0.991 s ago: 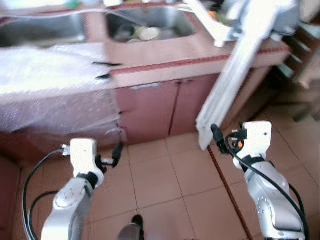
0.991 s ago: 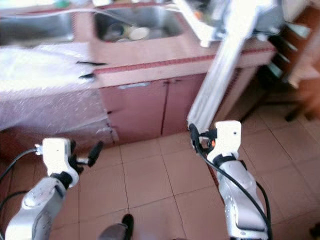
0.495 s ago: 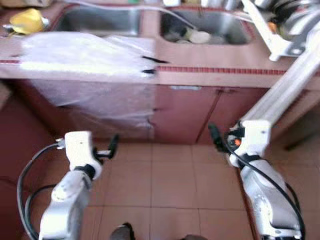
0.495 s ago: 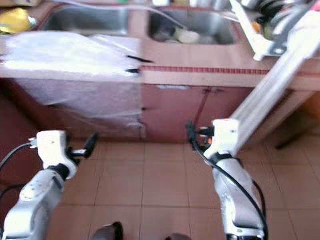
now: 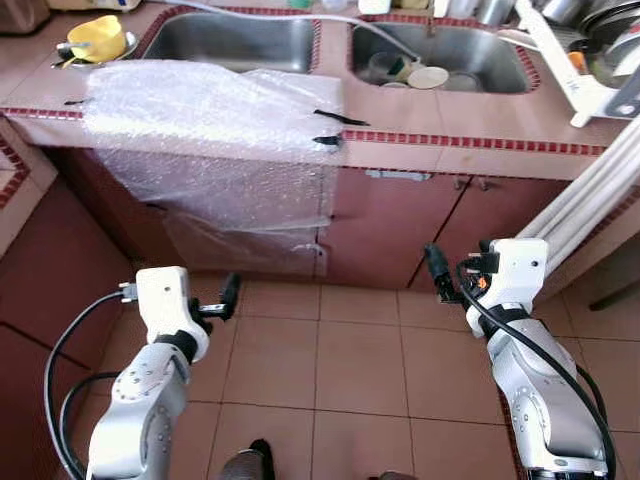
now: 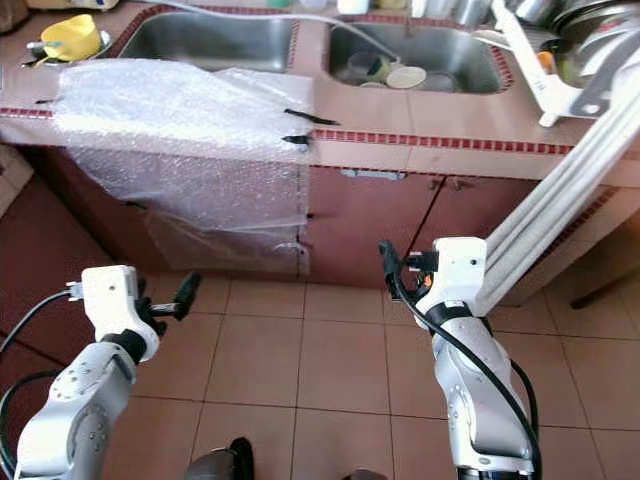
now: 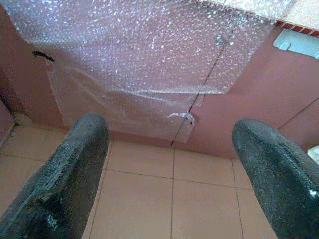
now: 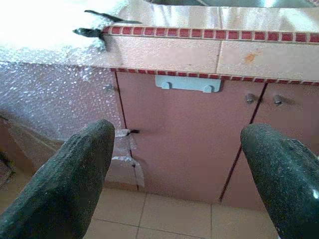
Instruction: Kitchen organization
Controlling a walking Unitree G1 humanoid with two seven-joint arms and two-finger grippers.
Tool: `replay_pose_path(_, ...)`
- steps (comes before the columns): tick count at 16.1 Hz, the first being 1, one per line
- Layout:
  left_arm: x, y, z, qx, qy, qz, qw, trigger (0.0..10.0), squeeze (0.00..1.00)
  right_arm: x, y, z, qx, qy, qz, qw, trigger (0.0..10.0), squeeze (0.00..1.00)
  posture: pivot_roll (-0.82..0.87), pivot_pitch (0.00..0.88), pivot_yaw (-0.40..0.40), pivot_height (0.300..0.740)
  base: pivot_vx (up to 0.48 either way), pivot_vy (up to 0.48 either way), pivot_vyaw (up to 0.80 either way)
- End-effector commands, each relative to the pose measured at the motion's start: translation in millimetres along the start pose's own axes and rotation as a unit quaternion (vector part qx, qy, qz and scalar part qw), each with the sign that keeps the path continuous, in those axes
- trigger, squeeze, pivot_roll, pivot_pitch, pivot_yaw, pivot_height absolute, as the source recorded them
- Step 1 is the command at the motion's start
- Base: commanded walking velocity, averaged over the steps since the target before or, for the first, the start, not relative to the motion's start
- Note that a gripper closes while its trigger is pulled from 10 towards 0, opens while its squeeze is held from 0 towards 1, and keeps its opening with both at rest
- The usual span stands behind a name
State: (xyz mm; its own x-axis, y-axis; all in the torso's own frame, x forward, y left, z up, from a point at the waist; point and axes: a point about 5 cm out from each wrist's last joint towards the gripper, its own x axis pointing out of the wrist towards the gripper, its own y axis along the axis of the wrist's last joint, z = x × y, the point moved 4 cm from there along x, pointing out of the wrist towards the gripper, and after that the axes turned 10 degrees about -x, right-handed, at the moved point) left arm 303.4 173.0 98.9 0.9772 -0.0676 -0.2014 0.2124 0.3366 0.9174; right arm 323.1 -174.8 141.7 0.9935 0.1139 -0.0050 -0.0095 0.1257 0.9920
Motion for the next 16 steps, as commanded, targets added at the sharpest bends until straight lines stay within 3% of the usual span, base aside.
replay_pose_path(1, 1.4, -2.3, -3.3, 0.005, 0.007, -0.008, 1.000, 10.0, 0.00, -1.4, -5.2, 0.7, 0.006, 0.000, -0.010, 1.000, 10.0, 0.00, -0.03, 0.186, -0.034, 0.740, 0.000, 0.289, 0.00)
replay_pose_path(16, 13.5, 4.9, -7.1, -0.001, 0.012, -0.011, 1.000, 10.0, 0.00, 2.2, -4.9, -0.4, 0.011, -0.010, -0.009, 1.000, 10.0, 0.00, -0.04, 0.206, -0.024, 0.740, 0.000, 0.313, 0.00)
